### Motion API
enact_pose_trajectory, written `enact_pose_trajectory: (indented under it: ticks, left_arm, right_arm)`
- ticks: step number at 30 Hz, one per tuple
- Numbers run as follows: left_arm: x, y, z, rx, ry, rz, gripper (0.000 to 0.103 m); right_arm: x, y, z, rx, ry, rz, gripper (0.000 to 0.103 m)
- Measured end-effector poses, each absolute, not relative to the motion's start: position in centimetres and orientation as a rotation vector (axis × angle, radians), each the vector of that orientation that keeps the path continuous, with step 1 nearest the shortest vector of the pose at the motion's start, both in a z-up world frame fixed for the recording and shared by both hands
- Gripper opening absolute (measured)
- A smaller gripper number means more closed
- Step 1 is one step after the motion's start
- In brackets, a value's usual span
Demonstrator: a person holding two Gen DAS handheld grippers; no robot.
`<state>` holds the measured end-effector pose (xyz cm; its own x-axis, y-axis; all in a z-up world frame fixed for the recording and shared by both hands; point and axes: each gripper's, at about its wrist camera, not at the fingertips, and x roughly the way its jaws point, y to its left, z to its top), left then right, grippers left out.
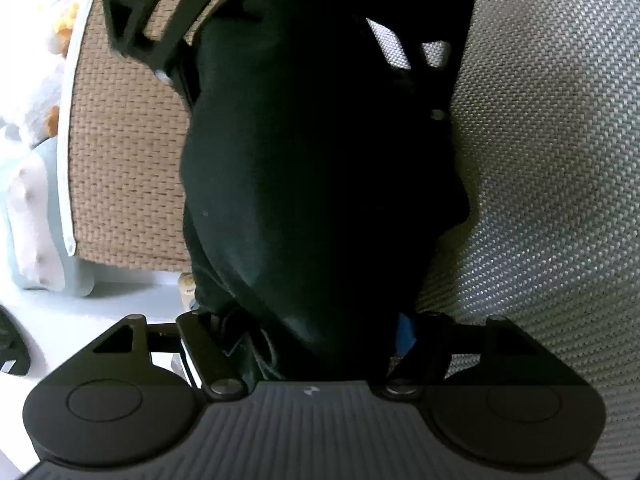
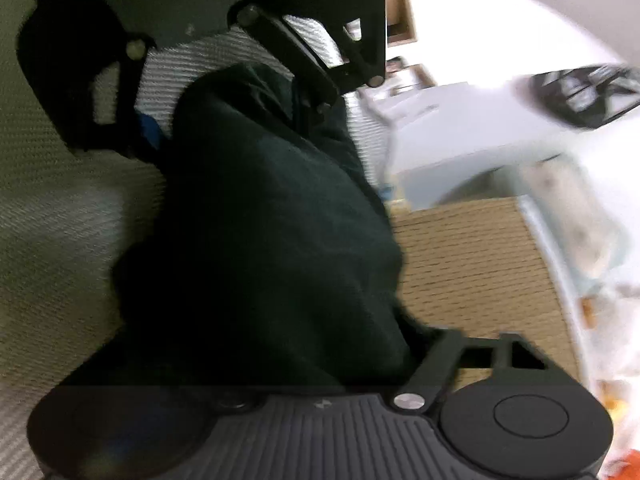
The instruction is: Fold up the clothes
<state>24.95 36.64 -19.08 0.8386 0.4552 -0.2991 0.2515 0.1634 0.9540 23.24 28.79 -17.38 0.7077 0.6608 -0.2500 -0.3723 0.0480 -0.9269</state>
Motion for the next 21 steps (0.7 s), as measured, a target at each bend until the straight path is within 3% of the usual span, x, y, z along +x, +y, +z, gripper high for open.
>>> enact_pose_trajectory:
  ticks: [1,3,6,14,21]
  left_arm:
    - [24.9,36.8,-18.7,1.409,0.604,0.156,0.062]
    - [24.8,37.0,-18.2,1.390,0.590,0.150,0.056]
    - [24.4,37.0,-17.4,1.380,0.546,0.168,0.052]
    - [25.8,37.5,-13.8,1.375,0.436,0.243,0.050]
    - [29.7,38.3,-13.2,1.372,0.465,0.271,0.050]
  right_arm:
    - [23.2,28.9,-17.3,-1.324,-0.270,0.807,0.051]
    - [23.1,29.1,-17.1,-1.366,-0.282,0.802,0.041]
    - [23.0,29.2,-16.0,-1.376,-0.325,0.768,0.033]
    - [23.8,29.4,-11.5,-1.390,-0.487,0.682,0.031]
    - [28.1,31.0,-11.2,-1.422,-0.497,0.630,0.030]
